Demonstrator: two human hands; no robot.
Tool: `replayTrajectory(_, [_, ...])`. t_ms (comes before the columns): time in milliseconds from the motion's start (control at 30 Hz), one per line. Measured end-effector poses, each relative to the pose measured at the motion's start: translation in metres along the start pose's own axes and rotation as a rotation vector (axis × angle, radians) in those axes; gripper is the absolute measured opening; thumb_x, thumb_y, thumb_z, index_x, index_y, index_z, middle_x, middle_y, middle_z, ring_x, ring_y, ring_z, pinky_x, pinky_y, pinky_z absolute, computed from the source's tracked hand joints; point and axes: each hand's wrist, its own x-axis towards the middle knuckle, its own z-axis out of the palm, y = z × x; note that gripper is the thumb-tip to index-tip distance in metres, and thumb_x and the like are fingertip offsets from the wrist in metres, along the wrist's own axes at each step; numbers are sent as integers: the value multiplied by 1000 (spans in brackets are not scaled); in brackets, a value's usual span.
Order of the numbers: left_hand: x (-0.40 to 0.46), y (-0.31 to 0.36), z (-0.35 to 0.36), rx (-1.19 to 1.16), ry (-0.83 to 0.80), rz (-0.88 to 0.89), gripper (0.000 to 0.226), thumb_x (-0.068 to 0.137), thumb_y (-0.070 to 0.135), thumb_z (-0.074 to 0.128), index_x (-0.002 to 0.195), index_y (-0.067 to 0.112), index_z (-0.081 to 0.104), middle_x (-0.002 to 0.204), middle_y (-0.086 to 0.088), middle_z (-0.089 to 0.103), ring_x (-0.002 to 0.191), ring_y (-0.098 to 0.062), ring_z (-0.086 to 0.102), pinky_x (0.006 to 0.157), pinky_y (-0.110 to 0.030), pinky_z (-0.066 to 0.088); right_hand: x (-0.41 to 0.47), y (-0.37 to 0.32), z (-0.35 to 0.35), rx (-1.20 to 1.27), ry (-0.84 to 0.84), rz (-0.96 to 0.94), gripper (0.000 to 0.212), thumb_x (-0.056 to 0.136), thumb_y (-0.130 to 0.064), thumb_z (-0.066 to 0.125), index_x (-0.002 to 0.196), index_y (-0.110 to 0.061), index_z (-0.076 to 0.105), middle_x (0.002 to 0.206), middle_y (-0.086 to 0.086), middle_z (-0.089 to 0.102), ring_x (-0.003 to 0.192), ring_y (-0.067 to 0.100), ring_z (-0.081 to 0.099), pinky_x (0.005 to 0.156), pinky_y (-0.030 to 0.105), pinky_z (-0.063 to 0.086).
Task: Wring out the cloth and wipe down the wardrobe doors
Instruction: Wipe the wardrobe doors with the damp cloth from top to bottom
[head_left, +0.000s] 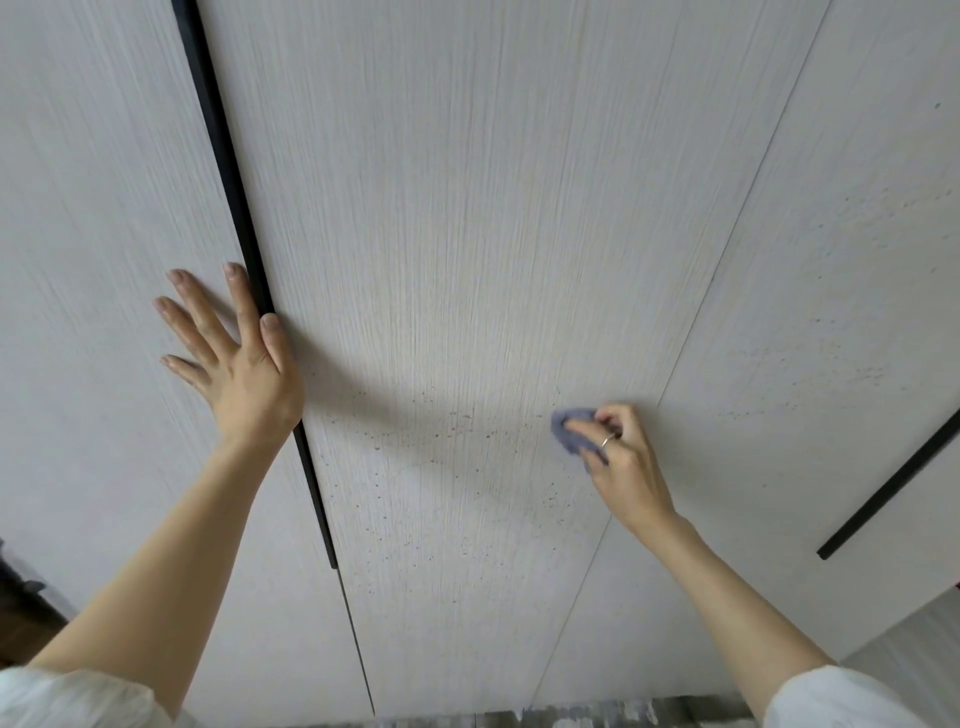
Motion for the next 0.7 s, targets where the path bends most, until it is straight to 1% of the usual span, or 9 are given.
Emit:
replayTrajectory(100, [0, 1, 0, -5, 4, -4, 52, 102, 32, 15, 149, 33, -5, 156, -11, -19, 142, -32, -21, 110, -62, -8, 43, -28, -21, 73, 306, -1, 37, 76, 5, 63, 111, -4, 67, 107, -3, 34, 92, 7, 43, 87, 5, 34])
replayTrajectory(200, [0, 0, 1, -4, 3, -3, 52, 102, 32, 15, 149, 33, -5, 156, -11, -19, 142, -32, -21, 109, -62, -9, 55, -39, -15, 65, 362, -43, 40, 75, 6, 63, 113, -7, 66, 106, 2, 35, 91, 4, 38, 85, 8, 36])
replayTrajectory(300, [0, -1, 1, -3, 8, -2, 52, 102, 32, 15, 149, 33, -5, 156, -11, -19, 142, -32, -21, 109, -62, -9, 22, -35, 9, -13, 8, -7, 30, 87, -19, 59, 117, -17, 61, 98, -3, 40, 87, 15, 46, 73, 26, 44])
replayTrajectory(367, [0, 0, 1, -1, 10, 5, 52, 102, 33, 15, 149, 33, -5, 156, -11, -18, 142, -32, -21, 109, -61, -9, -2, -24, 21, -159, -322, 36, 43, 92, -46, 42, 120, -18, 56, 100, -1, 46, 91, 18, 48, 74, 24, 38])
replayTrajectory(433, [-1, -1, 1, 3, 9, 8, 52, 102, 33, 15, 149, 33, -5, 156, -11, -18, 142, -32, -20, 110, -61, -9, -7, -21, 22, -223, -439, -22, 43, 91, -46, 37, 115, -19, 59, 110, 0, 53, 99, 19, 49, 74, 24, 33])
replayTrajectory(533, [-1, -3, 1, 8, 10, 12, 52, 101, 33, 15, 149, 33, -5, 156, -11, -18, 142, -32, -20, 110, -61, -9, 5, -32, 8, -114, -261, -2, 34, 87, -48, 54, 92, -14, 59, 99, -25, 61, 87, 0, 53, 67, 21, 41])
replayTrajectory(600, [-1, -3, 1, 10, 13, 14, 52, 102, 32, 16, 150, 32, -4, 156, -11, -17, 142, -32, -20, 110, -61, -9, 24, -39, 3, -68, -25, 10, 31, 90, -39, 50, 104, -16, 66, 103, -14, 54, 82, 6, 48, 66, 18, 39])
replayTrajectory(633, [-1, -3, 1, 13, 15, 15, 52, 102, 32, 16, 150, 32, -3, 156, -12, -17, 142, -33, -19, 110, -60, -9, 32, -42, 3, -103, 106, -43, 32, 90, -30, 48, 112, -17, 68, 107, -3, 47, 87, 12, 47, 68, 20, 39])
replayTrajectory(700, [-2, -5, 2, 26, 13, 25, 52, 102, 32, 17, 150, 32, -3, 156, -12, -16, 142, -33, -19, 110, -61, -8, 47, -53, 4, -68, 245, -122, 35, 88, -20, 46, 116, -14, 66, 108, 3, 39, 94, 19, 45, 75, 23, 38])
